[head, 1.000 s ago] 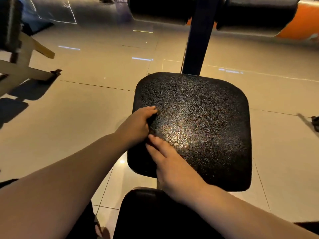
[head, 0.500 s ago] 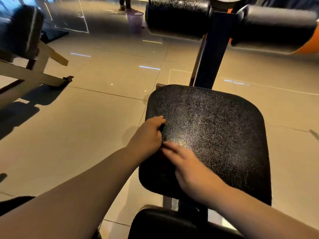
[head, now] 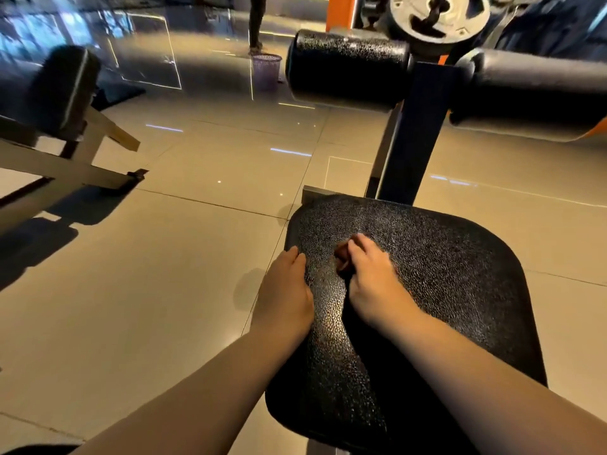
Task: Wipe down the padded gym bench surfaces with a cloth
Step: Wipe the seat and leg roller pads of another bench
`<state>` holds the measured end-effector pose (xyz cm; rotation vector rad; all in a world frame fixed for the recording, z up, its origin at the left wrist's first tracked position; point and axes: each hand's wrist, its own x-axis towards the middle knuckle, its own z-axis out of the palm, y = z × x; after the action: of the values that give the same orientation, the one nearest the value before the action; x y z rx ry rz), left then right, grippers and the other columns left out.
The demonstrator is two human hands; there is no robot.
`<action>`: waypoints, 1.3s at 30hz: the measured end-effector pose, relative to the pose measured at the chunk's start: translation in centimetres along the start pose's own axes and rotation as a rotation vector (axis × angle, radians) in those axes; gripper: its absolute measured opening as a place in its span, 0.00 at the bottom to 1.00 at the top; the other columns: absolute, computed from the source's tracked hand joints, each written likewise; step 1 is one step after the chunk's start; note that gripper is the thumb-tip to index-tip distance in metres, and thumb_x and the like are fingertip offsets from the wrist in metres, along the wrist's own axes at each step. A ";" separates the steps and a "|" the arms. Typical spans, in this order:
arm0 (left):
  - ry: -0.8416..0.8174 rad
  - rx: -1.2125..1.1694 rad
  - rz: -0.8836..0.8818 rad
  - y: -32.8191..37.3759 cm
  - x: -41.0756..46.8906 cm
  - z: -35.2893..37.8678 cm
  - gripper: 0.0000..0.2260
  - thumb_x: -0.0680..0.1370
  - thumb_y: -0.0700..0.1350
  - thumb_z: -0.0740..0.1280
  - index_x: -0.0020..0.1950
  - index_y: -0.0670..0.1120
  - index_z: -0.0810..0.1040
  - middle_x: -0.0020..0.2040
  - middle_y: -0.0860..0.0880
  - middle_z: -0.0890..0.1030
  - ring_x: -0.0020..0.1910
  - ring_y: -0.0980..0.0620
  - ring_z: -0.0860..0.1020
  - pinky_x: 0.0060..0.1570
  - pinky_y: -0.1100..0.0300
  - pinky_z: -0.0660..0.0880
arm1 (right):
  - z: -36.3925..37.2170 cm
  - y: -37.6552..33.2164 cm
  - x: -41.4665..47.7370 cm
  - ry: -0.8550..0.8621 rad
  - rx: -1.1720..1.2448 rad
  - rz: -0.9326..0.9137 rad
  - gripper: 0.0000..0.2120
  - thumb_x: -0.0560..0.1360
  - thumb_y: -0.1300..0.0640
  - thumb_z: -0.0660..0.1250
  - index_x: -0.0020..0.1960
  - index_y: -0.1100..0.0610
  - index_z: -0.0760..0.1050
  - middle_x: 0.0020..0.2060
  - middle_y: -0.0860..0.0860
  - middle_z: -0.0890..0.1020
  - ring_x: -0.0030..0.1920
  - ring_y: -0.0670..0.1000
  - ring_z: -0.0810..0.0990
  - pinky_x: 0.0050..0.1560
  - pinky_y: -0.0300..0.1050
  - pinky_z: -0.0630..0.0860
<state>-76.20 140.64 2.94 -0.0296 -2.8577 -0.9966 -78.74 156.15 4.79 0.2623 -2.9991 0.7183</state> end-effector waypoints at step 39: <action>-0.096 0.149 0.078 5.1 4.7 3.8 0.24 0.85 0.45 0.52 0.81 0.49 0.51 0.82 0.53 0.48 0.80 0.54 0.43 0.79 0.53 0.41 | -9.8 14.4 6.3 0.282 0.168 0.486 0.24 0.77 0.69 0.61 0.72 0.58 0.71 0.69 0.58 0.67 0.69 0.60 0.68 0.73 0.46 0.63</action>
<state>-80.97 146.92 3.68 -0.1782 -2.9831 -0.7861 -87.35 172.26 7.68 -0.5370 -2.7442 0.9476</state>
